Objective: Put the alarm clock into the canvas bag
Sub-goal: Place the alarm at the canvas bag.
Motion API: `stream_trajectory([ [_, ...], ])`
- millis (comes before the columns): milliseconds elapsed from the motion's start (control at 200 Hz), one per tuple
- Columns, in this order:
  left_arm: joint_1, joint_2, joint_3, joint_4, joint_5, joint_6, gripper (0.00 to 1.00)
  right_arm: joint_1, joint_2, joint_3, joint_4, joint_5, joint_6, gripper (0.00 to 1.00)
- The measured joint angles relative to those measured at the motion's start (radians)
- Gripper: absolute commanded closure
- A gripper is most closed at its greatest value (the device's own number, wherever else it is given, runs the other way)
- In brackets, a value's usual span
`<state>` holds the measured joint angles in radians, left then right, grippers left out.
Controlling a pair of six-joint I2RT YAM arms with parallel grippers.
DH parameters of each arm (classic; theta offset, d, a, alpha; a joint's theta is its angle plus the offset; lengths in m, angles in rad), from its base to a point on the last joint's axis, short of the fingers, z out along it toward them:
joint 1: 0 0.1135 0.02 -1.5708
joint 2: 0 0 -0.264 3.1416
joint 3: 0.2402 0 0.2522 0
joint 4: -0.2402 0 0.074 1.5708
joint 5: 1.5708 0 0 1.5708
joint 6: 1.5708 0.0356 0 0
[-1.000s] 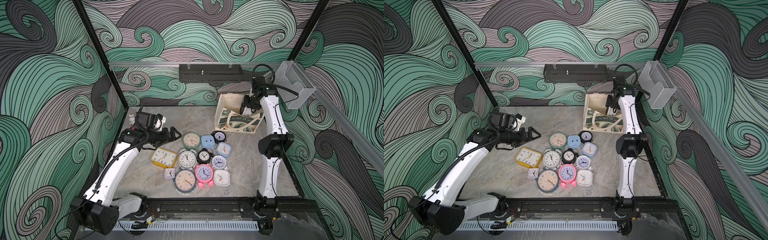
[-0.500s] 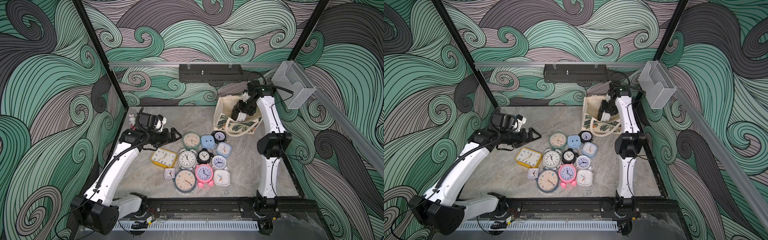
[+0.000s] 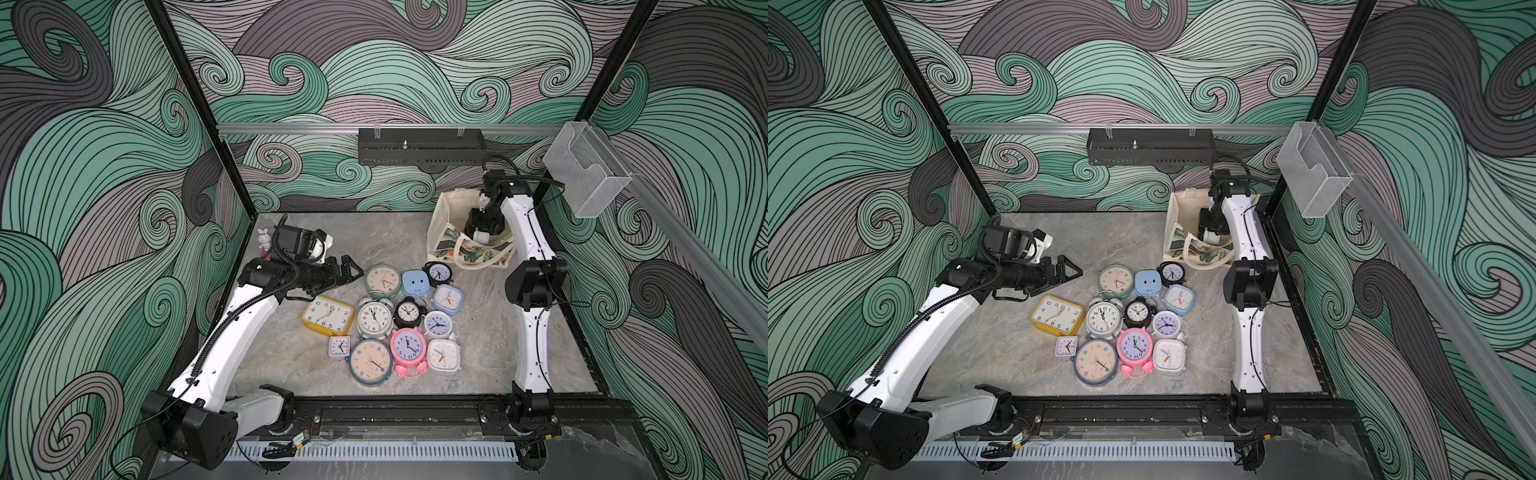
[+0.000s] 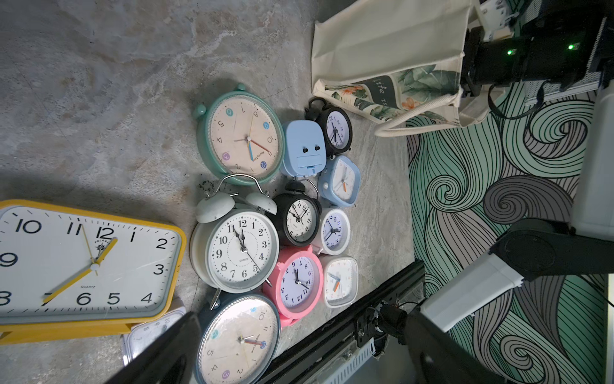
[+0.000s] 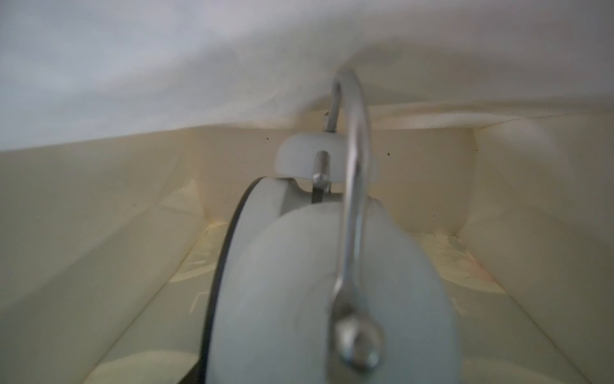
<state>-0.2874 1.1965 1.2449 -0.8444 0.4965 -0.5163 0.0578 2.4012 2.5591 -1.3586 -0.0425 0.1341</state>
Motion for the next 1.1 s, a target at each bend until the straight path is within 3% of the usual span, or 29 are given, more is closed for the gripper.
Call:
stream_trajectory([
  [110,-0.006,0.011,0.0,0.0,-0.005,0.0,0.01,-0.002,-0.011,-0.052,-0.001,-0.049,0.0,0.65],
  [210,-0.01,0.02,0.0,0.0,-0.01,0.0,0.01,-0.004,-0.011,-0.058,-0.011,-0.023,0.0,0.65],
  [710,-0.053,0.023,0.001,0.011,0.025,0.038,0.01,0.051,-0.015,-0.053,-0.027,0.495,-0.013,0.59],
  [790,-0.056,0.023,0.001,0.015,0.029,0.038,0.01,0.063,-0.016,-0.075,-0.011,0.54,-0.027,0.55],
  [1096,-0.056,0.013,0.001,0.016,0.028,0.039,0.01,0.079,-0.016,-0.151,0.023,0.586,-0.052,0.53],
])
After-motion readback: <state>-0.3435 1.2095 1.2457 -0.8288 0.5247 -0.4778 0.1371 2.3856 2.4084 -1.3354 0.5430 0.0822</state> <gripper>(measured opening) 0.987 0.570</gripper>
